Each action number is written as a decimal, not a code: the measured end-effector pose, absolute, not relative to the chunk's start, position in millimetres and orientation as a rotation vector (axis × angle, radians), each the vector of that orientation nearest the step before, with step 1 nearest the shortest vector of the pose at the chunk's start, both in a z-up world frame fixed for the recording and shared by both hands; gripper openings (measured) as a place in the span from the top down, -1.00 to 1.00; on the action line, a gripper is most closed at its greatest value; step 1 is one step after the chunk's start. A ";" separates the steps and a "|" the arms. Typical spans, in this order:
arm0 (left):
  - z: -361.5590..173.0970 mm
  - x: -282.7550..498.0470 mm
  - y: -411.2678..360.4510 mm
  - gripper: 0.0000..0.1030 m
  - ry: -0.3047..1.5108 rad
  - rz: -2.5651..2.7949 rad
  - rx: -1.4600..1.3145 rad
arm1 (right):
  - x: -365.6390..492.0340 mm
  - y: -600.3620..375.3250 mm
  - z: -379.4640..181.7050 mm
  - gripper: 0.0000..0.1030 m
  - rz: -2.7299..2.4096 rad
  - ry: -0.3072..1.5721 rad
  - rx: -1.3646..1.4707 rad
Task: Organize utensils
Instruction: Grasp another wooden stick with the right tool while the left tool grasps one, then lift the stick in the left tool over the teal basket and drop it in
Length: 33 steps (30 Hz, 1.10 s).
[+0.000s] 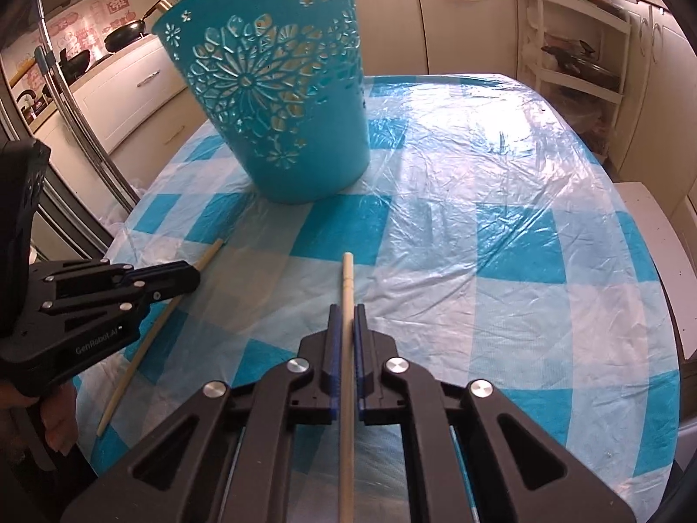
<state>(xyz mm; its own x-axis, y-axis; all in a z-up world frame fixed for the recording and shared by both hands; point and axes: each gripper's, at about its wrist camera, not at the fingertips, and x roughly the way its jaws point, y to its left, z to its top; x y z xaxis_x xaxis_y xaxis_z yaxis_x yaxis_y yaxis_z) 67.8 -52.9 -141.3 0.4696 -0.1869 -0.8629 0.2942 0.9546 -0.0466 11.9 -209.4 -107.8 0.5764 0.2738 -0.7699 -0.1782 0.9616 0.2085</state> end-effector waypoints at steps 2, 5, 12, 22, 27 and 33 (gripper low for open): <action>-141.4 68.5 -54.1 0.88 1.042 -0.292 0.121 | 15.0 -209.1 -107.5 0.87 0.264 0.920 0.109; -141.9 68.5 -55.2 0.88 1.032 -0.289 0.122 | 19.2 -208.6 -107.5 0.87 0.267 0.916 0.110; -141.9 66.5 -54.0 0.89 1.015 -0.316 0.121 | 20.0 -215.0 -109.8 0.88 0.292 0.903 0.164; -133.0 59.6 -54.2 0.90 1.006 -0.373 0.076 | 20.1 -219.9 -111.4 0.88 0.307 0.901 0.219; -115.3 54.6 -54.4 0.90 0.980 -0.422 0.027 | 20.0 -221.8 -111.8 0.88 0.315 0.902 0.242; -82.7 49.1 -53.2 0.90 0.915 -0.464 -0.031 | 19.7 -226.4 -111.3 0.88 0.319 0.902 0.248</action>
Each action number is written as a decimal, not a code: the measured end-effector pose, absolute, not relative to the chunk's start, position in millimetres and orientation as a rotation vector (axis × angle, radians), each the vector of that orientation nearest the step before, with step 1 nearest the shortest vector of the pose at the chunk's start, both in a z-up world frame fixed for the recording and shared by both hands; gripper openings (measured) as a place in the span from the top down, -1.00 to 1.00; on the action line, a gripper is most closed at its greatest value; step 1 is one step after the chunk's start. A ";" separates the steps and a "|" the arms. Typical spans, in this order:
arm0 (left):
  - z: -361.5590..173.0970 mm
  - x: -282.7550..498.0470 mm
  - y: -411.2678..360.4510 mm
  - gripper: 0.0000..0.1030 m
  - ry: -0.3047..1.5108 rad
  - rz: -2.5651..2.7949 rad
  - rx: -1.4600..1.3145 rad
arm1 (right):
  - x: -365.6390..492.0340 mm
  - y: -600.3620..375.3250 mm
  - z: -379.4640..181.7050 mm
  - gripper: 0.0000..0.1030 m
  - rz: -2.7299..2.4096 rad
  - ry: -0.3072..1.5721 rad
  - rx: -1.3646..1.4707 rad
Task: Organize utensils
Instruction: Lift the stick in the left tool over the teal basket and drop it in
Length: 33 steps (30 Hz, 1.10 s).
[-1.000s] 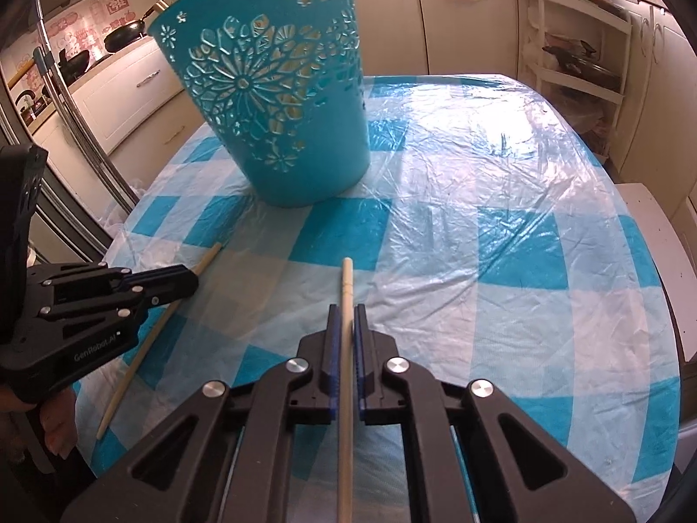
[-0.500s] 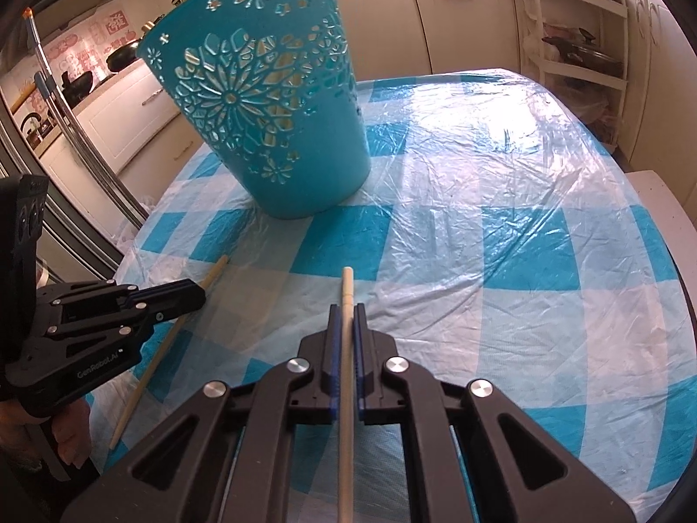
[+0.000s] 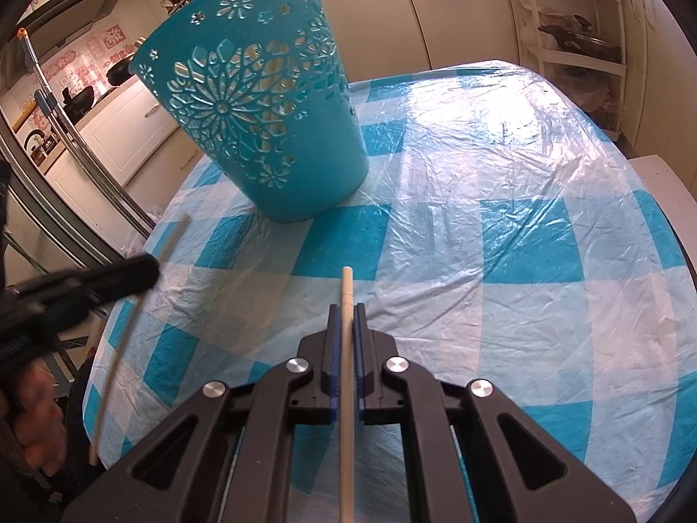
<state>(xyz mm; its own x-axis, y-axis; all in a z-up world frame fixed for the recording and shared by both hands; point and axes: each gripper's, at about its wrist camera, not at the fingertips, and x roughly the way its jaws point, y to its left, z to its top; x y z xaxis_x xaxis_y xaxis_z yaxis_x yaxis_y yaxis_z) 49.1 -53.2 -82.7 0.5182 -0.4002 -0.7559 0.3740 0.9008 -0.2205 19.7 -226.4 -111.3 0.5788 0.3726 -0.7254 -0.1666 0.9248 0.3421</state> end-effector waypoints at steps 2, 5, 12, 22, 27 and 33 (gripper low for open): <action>-69.7 46.9 -51.3 0.90 0.887 -0.482 -0.057 | 20.0 -227.3 -111.2 0.88 0.320 0.902 0.249; -52.5 46.2 -48.6 0.90 0.852 -0.500 -0.089 | 19.9 -230.1 -111.0 0.88 0.322 0.901 0.253; -19.0 47.3 -51.4 0.90 0.789 -0.524 -0.111 | 19.3 -231.5 -111.3 0.87 0.324 0.900 0.258; 21.5 53.7 -44.5 0.90 0.644 -0.536 -0.189 | 19.0 -229.2 -111.5 0.79 0.332 0.898 0.256; 53.2 67.2 -26.8 0.89 0.519 -0.507 -0.257 | 18.7 -227.3 -111.3 0.74 0.339 0.896 0.251; 85.7 87.8 -22.8 0.89 0.388 -0.461 -0.301 | 19.2 -224.8 -110.9 0.64 0.352 0.893 0.243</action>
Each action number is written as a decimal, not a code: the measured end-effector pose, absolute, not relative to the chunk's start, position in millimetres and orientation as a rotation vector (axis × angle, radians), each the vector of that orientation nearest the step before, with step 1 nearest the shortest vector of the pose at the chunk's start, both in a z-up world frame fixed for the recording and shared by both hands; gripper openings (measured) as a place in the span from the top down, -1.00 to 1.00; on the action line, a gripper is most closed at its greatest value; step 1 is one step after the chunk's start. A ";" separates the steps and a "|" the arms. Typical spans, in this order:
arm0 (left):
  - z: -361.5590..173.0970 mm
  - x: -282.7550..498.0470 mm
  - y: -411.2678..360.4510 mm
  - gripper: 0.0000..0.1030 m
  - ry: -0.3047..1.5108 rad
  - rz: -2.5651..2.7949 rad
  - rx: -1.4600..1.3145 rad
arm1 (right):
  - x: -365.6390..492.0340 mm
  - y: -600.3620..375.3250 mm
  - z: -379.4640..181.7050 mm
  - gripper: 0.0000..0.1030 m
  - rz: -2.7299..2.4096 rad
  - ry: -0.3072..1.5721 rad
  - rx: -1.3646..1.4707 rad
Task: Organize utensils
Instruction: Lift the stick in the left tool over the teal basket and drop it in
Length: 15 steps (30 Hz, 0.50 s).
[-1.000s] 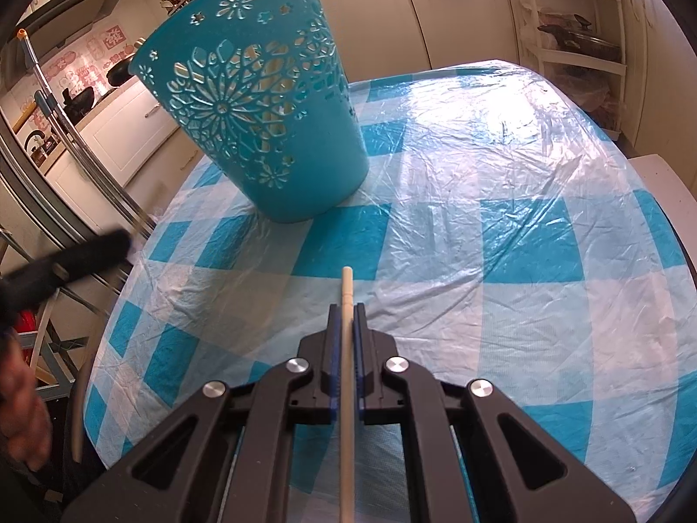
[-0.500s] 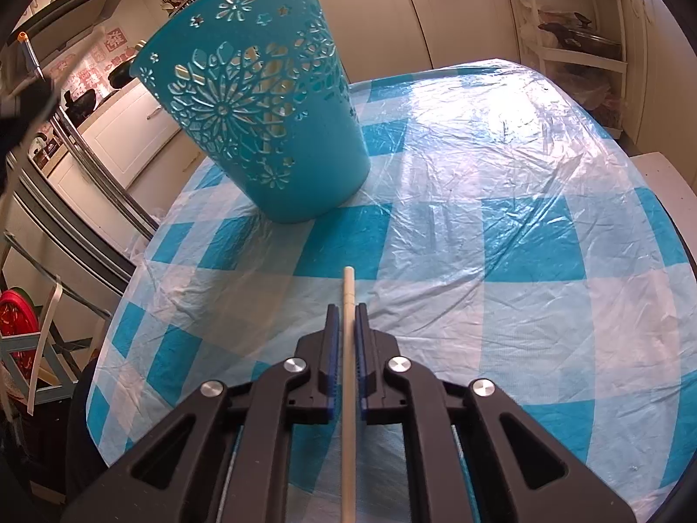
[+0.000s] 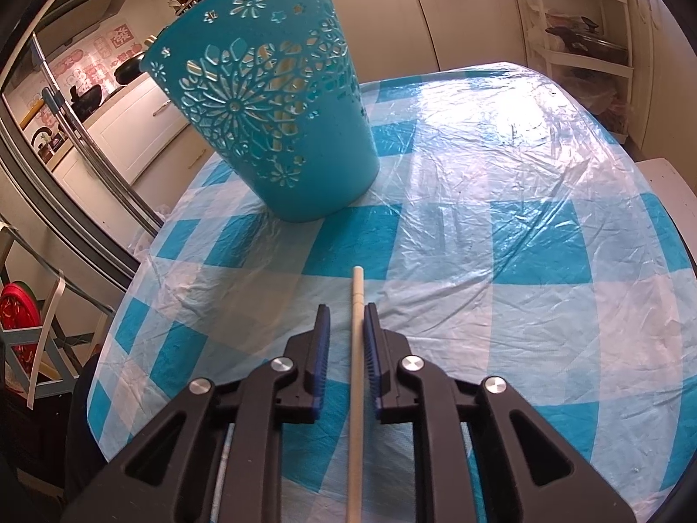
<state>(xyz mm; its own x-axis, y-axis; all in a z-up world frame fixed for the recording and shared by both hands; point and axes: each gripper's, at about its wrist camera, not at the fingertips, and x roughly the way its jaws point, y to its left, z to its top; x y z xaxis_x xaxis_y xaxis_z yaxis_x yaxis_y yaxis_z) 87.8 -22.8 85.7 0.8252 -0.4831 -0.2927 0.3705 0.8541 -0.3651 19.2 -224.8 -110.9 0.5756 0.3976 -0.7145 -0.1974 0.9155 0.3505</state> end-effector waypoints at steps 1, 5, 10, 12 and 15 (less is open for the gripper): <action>90.8 93.3 -25.4 0.89 0.364 -0.446 -0.299 | 19.2 -224.9 -110.9 0.62 0.354 0.893 0.243; 99.8 115.9 -39.9 0.89 0.302 -0.410 -0.284 | 19.2 -224.3 -110.9 0.58 0.362 0.891 0.242; 96.1 137.5 -56.6 0.89 0.250 -0.359 -0.260 | 19.9 -225.2 -111.5 0.56 0.371 0.891 0.253; 92.6 145.5 -62.3 0.89 0.230 -0.335 -0.248 | 19.5 -227.3 -111.7 0.55 0.373 0.890 0.255; 87.2 157.6 -65.8 0.89 0.219 -0.301 -0.243 | 19.6 -227.7 -111.6 0.53 0.375 0.890 0.254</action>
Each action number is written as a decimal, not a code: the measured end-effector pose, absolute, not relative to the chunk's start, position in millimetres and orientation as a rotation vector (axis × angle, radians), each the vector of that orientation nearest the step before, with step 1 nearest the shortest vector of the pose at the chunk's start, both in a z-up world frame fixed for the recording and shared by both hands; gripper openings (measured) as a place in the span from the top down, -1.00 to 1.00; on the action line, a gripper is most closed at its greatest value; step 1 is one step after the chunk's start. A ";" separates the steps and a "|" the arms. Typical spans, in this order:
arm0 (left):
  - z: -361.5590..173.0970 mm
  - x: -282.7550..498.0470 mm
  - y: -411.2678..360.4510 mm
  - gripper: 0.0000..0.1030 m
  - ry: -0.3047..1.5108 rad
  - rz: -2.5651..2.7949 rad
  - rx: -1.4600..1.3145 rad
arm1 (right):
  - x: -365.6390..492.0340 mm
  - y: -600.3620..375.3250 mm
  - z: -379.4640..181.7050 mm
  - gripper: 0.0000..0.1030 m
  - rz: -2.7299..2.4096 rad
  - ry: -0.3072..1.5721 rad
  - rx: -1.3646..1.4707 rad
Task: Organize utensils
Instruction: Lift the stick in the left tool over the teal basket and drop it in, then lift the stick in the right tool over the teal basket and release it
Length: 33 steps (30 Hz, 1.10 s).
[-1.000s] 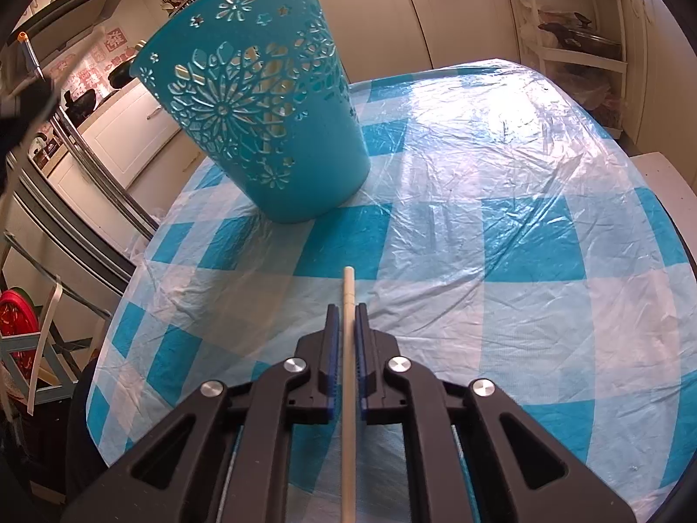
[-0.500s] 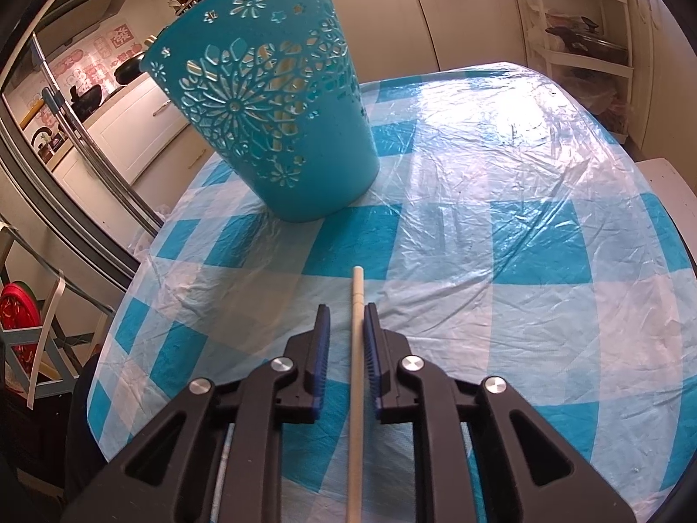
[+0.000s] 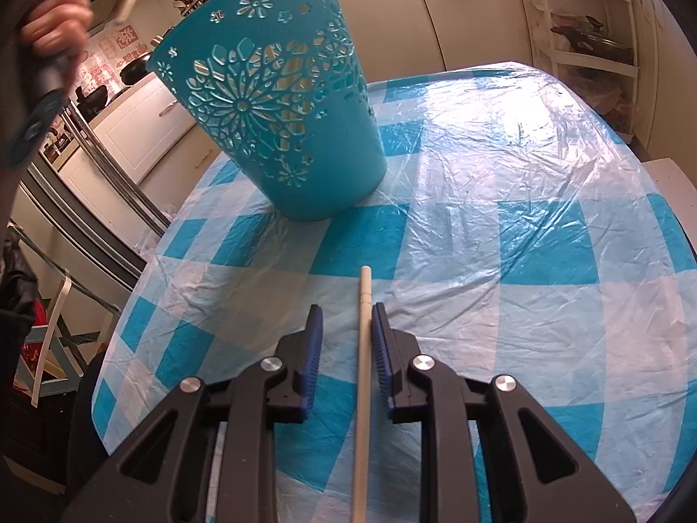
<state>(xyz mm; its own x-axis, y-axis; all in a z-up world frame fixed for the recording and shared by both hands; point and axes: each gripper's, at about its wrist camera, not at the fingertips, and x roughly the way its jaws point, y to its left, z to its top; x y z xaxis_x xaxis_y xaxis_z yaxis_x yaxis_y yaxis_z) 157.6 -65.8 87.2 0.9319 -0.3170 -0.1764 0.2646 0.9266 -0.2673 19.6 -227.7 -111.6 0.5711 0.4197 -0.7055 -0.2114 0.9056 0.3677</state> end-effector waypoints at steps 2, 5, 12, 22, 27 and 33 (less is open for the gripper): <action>81.6 163.3 -65.7 0.89 0.218 -0.284 -0.247 | 19.1 -227.6 -111.4 0.53 0.375 0.890 0.254; 72.4 169.9 -63.9 0.89 0.226 -0.274 -0.262 | 19.1 -227.5 -111.5 0.52 0.374 0.890 0.254; 50.5 173.6 -59.8 0.89 0.252 -0.251 -0.253 | 19.0 -227.4 -111.4 0.52 0.374 0.890 0.254; 33.3 169.8 -67.1 0.89 0.309 -0.259 -0.189 | 18.8 -227.1 -111.4 0.52 0.374 0.889 0.255; 16.5 164.5 -71.4 0.89 0.405 -0.259 -0.132 | 18.7 -226.8 -111.2 0.52 0.374 0.889 0.254; 7.2 138.2 -62.0 0.20 0.458 -0.223 -0.095 | 17.0 -224.5 -110.1 0.52 0.363 0.886 0.230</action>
